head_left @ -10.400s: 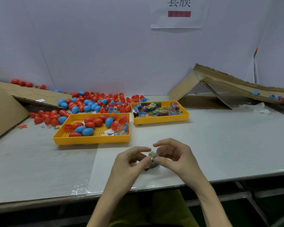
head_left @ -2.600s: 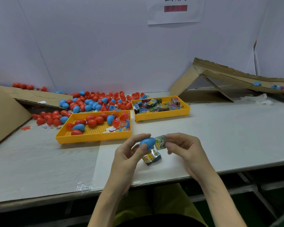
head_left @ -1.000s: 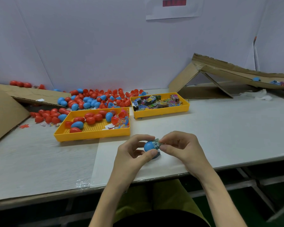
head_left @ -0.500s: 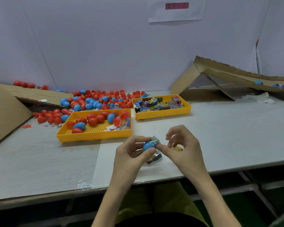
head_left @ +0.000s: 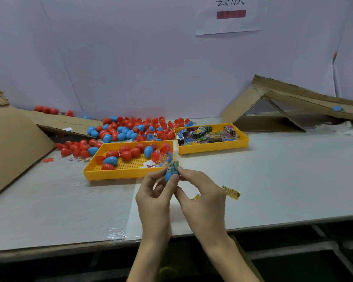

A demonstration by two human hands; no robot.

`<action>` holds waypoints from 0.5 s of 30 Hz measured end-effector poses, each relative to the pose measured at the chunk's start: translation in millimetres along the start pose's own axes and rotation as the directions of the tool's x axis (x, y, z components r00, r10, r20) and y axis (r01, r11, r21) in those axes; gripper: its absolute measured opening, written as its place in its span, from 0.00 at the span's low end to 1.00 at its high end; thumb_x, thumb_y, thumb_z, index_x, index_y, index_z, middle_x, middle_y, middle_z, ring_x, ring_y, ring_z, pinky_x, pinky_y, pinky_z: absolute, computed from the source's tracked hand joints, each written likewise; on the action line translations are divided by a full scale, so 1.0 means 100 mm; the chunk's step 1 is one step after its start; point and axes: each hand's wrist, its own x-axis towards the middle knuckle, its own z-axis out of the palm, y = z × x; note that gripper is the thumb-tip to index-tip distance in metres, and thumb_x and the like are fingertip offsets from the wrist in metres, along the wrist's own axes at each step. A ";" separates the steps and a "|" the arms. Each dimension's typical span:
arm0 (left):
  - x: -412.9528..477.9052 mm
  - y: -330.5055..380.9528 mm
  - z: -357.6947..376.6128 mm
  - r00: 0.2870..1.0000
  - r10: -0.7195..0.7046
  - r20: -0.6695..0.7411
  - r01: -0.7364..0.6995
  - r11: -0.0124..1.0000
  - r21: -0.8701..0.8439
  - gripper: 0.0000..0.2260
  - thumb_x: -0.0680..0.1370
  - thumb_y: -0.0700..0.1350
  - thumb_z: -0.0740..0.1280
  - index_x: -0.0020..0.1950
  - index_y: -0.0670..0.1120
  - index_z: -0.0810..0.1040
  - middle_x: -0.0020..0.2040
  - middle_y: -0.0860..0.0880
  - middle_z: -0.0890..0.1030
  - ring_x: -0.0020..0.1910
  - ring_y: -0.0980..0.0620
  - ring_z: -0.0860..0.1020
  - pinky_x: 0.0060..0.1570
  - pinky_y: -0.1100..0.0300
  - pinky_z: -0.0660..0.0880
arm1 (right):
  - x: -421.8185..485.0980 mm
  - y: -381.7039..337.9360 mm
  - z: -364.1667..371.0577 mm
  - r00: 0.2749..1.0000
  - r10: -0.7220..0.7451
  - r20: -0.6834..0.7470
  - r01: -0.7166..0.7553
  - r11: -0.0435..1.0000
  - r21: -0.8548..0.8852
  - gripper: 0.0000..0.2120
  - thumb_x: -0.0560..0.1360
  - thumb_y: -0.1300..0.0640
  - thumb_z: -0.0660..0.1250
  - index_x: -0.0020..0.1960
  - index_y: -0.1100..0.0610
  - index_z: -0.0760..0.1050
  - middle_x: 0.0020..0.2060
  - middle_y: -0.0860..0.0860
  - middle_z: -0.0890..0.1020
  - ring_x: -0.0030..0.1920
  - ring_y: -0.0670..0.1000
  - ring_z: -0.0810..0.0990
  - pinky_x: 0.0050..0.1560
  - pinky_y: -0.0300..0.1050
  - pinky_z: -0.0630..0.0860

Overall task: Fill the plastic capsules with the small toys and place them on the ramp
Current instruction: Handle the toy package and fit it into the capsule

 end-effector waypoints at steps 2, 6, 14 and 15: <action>0.00 0.00 0.01 1.000 0.013 -0.006 -0.013 1.000 0.010 0.10 0.64 0.49 0.78 0.45 0.54 0.84 0.47 0.48 0.86 0.50 0.51 0.85 0.45 0.65 0.79 | -0.03 0.02 0.02 0.999 -0.010 -0.036 0.010 1.000 -0.019 0.17 0.69 0.60 0.78 0.58 0.55 0.83 0.52 0.46 0.85 0.54 0.40 0.81 0.56 0.28 0.75; -0.02 -0.01 0.03 0.998 0.057 0.022 -0.059 0.993 0.106 0.08 0.67 0.47 0.77 0.44 0.54 0.83 0.45 0.50 0.85 0.48 0.51 0.85 0.43 0.66 0.79 | -0.08 0.08 0.00 0.997 -0.022 -0.079 0.022 1.000 -0.007 0.16 0.69 0.64 0.78 0.56 0.57 0.84 0.51 0.46 0.85 0.54 0.39 0.81 0.56 0.28 0.74; -0.06 0.01 0.04 0.996 0.079 0.033 -0.083 0.988 0.133 0.07 0.68 0.47 0.77 0.44 0.53 0.83 0.44 0.51 0.86 0.48 0.52 0.85 0.44 0.66 0.79 | -0.09 0.05 -0.04 0.995 -0.008 -0.098 0.015 0.998 0.066 0.15 0.71 0.59 0.75 0.58 0.55 0.82 0.50 0.44 0.84 0.53 0.37 0.81 0.54 0.29 0.75; -0.05 0.01 0.04 0.997 0.074 0.037 -0.078 0.989 0.124 0.07 0.68 0.48 0.77 0.44 0.53 0.83 0.44 0.51 0.86 0.48 0.53 0.85 0.44 0.66 0.79 | -0.08 0.05 -0.04 0.995 0.002 -0.095 0.005 0.997 0.076 0.16 0.71 0.59 0.76 0.59 0.55 0.82 0.50 0.44 0.84 0.52 0.38 0.81 0.54 0.29 0.75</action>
